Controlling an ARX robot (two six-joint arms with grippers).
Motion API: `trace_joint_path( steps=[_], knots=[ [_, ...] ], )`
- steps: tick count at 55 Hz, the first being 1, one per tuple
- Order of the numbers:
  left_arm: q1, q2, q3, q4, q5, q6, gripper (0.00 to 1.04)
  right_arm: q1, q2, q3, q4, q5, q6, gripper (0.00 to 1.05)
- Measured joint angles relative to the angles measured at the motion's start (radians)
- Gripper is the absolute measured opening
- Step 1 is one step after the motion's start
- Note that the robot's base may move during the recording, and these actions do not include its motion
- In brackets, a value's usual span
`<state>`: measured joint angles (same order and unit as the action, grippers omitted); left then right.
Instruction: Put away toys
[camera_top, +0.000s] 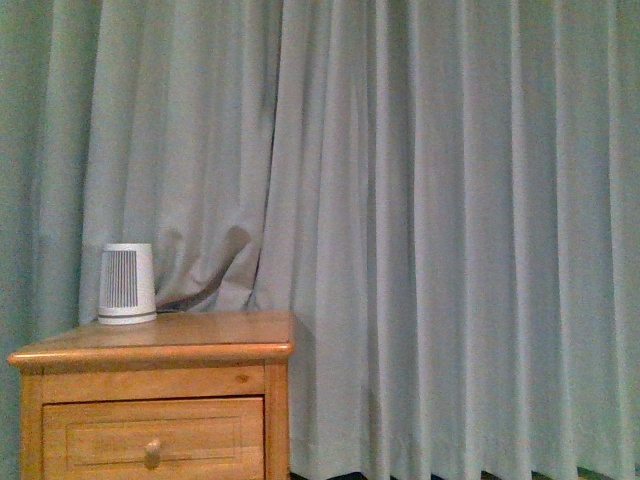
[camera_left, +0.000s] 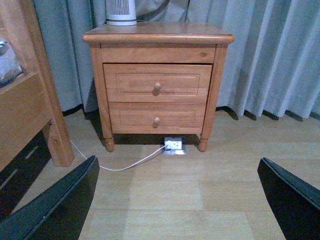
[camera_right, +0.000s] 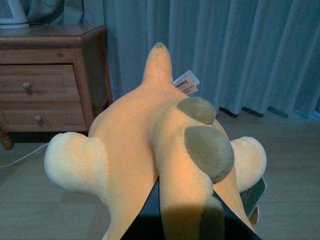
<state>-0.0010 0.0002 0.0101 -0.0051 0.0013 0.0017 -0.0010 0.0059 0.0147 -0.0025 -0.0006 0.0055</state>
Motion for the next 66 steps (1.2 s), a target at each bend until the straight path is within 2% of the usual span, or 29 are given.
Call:
trace_joint_path(
  steps=[66],
  knots=[
    [-0.001,0.001,0.0,0.0,0.001,0.0,0.98,0.001,0.0,0.0,0.0,0.004,0.0,0.06]
  ],
)
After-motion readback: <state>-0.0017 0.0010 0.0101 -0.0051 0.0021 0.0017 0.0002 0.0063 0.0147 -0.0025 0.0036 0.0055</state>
